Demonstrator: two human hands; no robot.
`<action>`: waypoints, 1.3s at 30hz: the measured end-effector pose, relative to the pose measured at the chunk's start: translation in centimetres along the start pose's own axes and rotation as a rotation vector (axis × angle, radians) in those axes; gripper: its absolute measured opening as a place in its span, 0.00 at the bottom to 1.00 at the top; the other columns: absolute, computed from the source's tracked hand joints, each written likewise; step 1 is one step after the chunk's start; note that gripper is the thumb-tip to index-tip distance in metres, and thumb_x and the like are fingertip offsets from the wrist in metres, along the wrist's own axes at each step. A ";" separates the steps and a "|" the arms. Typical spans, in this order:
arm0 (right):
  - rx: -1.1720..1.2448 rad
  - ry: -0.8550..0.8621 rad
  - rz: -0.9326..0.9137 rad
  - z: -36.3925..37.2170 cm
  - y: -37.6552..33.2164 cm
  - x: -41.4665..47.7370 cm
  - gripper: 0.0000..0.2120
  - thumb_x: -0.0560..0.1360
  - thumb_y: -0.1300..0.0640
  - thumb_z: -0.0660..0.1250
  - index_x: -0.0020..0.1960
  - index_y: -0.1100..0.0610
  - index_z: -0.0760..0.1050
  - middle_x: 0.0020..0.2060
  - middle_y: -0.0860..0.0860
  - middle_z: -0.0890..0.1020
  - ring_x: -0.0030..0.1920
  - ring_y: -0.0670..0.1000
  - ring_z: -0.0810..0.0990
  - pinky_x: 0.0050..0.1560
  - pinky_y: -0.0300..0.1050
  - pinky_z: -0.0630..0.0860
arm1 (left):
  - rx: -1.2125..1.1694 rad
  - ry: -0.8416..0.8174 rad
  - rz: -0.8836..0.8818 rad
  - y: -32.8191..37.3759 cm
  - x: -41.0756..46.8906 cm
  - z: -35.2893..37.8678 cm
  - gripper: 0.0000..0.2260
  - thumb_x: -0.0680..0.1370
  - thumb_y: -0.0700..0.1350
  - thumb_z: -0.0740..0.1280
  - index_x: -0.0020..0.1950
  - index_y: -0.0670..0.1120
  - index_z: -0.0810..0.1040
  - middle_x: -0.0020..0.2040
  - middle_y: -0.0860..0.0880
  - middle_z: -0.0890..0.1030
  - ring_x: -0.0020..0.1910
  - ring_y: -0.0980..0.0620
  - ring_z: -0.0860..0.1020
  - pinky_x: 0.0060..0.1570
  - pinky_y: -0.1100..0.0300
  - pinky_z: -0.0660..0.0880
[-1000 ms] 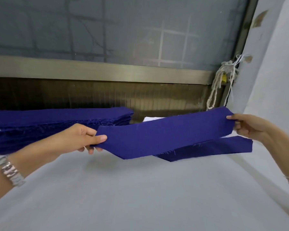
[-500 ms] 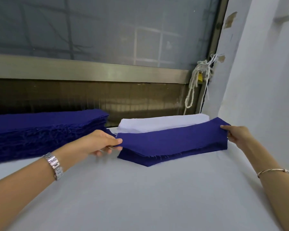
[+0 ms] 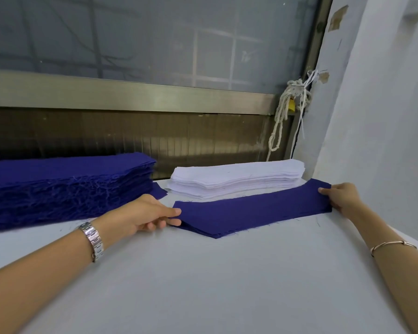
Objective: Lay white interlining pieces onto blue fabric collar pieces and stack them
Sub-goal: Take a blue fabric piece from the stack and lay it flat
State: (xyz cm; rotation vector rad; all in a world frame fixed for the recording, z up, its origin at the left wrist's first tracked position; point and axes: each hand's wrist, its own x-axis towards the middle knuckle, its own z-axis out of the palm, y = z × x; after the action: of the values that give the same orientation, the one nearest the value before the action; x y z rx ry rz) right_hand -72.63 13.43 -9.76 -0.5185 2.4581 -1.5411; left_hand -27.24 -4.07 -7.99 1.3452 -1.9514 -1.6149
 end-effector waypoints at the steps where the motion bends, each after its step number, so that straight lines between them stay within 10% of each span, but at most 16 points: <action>1: -0.025 0.004 -0.012 0.0 0.1 0.1 0.26 0.75 0.65 0.73 0.27 0.57 0.59 0.25 0.53 0.64 0.27 0.52 0.60 0.29 0.44 0.59 | 0.024 0.007 -0.001 0.0 0.0 0.1 0.12 0.76 0.45 0.74 0.50 0.37 0.82 0.38 0.47 0.87 0.17 0.60 0.67 0.17 0.69 0.62; 16: -0.169 0.032 -0.087 0.5 0.2 0.3 0.18 0.81 0.62 0.65 0.33 0.60 0.66 0.31 0.55 0.69 0.30 0.54 0.66 0.30 0.43 0.64 | 0.274 0.000 -0.009 0.5 -0.7 0.4 0.13 0.78 0.53 0.70 0.47 0.44 0.86 0.23 0.56 0.78 0.17 0.59 0.62 0.18 0.68 0.59; 32: -0.164 0.046 -0.080 0.2 0.3 0.6 0.10 0.82 0.62 0.63 0.43 0.66 0.70 0.37 0.57 0.71 0.37 0.58 0.69 0.32 0.45 0.67 | -0.080 -0.085 0.009 0.0 -0.4 0.7 0.09 0.75 0.47 0.74 0.42 0.42 0.82 0.33 0.52 0.83 0.19 0.60 0.66 0.16 0.69 0.58; 39: -0.149 0.058 -0.064 0.2 0.4 0.8 0.12 0.81 0.61 0.64 0.41 0.65 0.69 0.37 0.58 0.72 0.35 0.58 0.69 0.33 0.45 0.67 | 0.226 0.002 0.060 -0.3 -1.1 1.6 0.15 0.77 0.54 0.71 0.35 0.47 0.83 0.31 0.52 0.81 0.22 0.57 0.64 0.22 0.67 0.60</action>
State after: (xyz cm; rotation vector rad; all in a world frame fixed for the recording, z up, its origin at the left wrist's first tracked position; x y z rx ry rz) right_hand -73.40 13.13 -10.20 -0.5910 2.6394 -1.4220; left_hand -27.69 -2.22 -8.41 1.3510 -2.2053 -1.3994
